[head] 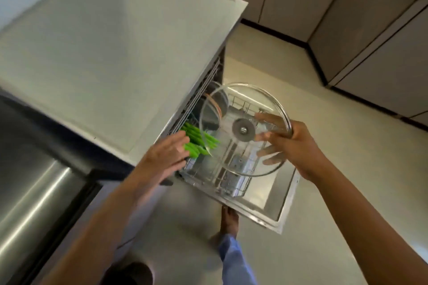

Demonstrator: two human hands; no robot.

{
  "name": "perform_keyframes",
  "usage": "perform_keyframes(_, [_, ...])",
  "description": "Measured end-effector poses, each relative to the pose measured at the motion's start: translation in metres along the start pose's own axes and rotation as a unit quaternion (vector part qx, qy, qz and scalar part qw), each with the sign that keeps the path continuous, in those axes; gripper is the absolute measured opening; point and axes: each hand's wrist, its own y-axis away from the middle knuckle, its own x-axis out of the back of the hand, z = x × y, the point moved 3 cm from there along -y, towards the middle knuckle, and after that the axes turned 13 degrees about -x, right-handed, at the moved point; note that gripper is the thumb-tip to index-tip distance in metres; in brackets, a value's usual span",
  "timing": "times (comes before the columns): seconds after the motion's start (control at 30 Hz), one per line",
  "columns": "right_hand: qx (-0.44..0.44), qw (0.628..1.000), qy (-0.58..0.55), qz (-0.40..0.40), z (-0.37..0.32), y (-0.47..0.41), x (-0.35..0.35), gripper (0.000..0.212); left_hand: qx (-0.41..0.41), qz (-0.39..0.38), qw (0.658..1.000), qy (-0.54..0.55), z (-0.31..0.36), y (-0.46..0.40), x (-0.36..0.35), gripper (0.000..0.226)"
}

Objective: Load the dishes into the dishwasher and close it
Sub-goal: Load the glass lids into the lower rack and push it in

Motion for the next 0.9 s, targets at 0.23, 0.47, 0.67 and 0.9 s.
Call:
perform_keyframes(0.23, [-0.027, 0.963, 0.146, 0.227, 0.074, -0.159, 0.079, 0.026, 0.047, -0.080, 0.990, -0.111, -0.101, -0.136, -0.051, 0.051])
perform_keyframes(0.47, [0.002, 0.921, 0.295, 0.254, 0.130, -0.303, 0.106, 0.061, 0.076, -0.104, 0.971, -0.201, -0.226, -0.228, -0.054, 0.059])
perform_keyframes(0.67, [0.028, 0.889, 0.403, 0.217, 0.159, -0.376, 0.123, 0.063, 0.145, -0.169, 0.925, -0.307, -0.318, -0.224, -0.041, 0.064])
perform_keyframes(0.9, [0.021, 0.902, 0.373, 0.217, 0.174, -0.412, 0.135, 0.058, 0.202, -0.228, 0.884, -0.355, -0.365, -0.205, -0.030, 0.069])
